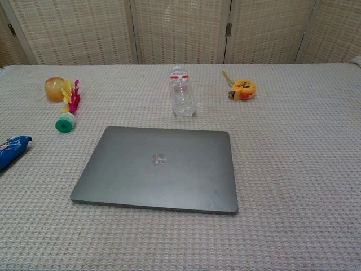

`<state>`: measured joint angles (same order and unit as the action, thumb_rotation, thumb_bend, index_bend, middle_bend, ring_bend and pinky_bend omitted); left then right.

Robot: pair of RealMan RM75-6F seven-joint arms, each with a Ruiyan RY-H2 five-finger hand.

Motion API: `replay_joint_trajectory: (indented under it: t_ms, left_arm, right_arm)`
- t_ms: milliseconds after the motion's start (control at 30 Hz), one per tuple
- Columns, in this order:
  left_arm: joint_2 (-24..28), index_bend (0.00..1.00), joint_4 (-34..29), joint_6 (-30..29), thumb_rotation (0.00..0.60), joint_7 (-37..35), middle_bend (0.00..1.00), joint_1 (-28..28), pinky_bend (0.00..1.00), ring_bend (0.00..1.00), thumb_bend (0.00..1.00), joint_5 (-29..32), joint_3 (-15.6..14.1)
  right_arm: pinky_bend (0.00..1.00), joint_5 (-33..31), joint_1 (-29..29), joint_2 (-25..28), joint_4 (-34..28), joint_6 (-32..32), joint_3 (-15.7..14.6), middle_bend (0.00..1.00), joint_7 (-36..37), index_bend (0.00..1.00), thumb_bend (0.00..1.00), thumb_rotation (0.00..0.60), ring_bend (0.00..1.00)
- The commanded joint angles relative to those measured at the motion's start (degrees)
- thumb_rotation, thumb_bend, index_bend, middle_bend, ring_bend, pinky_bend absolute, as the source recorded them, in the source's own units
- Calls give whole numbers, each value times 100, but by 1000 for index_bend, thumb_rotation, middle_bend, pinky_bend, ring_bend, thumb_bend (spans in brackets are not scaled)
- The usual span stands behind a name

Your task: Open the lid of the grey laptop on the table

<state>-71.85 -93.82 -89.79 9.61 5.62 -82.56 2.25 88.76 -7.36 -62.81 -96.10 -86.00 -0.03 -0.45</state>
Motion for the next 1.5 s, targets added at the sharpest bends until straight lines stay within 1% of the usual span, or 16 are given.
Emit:
replay_joint_trajectory:
  t_ms: [33, 367, 533, 667, 767, 900, 1000, 1100, 1233, 1400, 1500]
  left_arm:
    - [-18, 53, 23, 23, 600, 6, 82, -4, 0, 37, 389, -4, 7]
    - [34, 53, 47, 90, 600, -105, 82, -17, 0, 37, 388, -80, 30]
    - [75, 54, 95, 286, 600, -165, 82, 173, 0, 37, 389, -215, 115]
    - [146, 82, 165, 624, 600, -258, 83, 503, 0, 37, 389, -481, 168]
    - [194, 75, 215, 922, 600, -416, 83, 801, 0, 37, 389, -759, 172]
    - [245, 75, 289, 1494, 600, -779, 83, 1385, 0, 38, 388, -1285, 137]
    - [220, 80, 307, 1956, 600, -1014, 83, 1810, 0, 38, 378, -1535, 106]
    - [55, 81, 381, 2282, 600, -980, 82, 2188, 0, 38, 350, -1759, 121]
    - [-299, 80, 458, 2682, 600, -947, 82, 2605, 0, 38, 300, -1912, 107]
    - [-709, 88, 577, 3135, 600, -623, 83, 2987, 0, 38, 264, -1902, 98]
    - [-937, 87, 632, 3376, 600, -547, 82, 3145, 0, 38, 252, -1784, 80]
  right_arm:
    - [0, 10, 14, -15, 2, -13, 16, 0, 0, 0, 157, 600, 0]
    - [0, 149, 74, -36, 31, -75, 41, 0, 29, 0, 158, 600, 0]
    - [0, 205, 54, -26, 26, -60, 80, 0, 22, 0, 158, 600, 0]
    - [0, 228, 24, 6, 17, -50, 137, 0, 0, 0, 157, 600, 0]
    - [0, 223, -11, 20, -4, -3, 171, 0, -25, 0, 157, 600, 0]
    - [0, 239, -60, 27, -33, 73, 195, 0, -59, 0, 158, 600, 0]
    - [0, 229, -69, 25, -35, 103, 204, 0, -66, 0, 157, 600, 0]
    - [0, 197, -70, 4, -24, 128, 215, 0, -49, 0, 157, 600, 0]
    - [0, 167, -78, -28, 9, 172, 221, 0, -27, 0, 157, 600, 0]
    - [0, 177, -71, -29, 10, 186, 213, 0, -70, 0, 157, 600, 0]
    - [0, 150, -53, -29, 6, 192, 209, 0, -83, 0, 157, 600, 0]
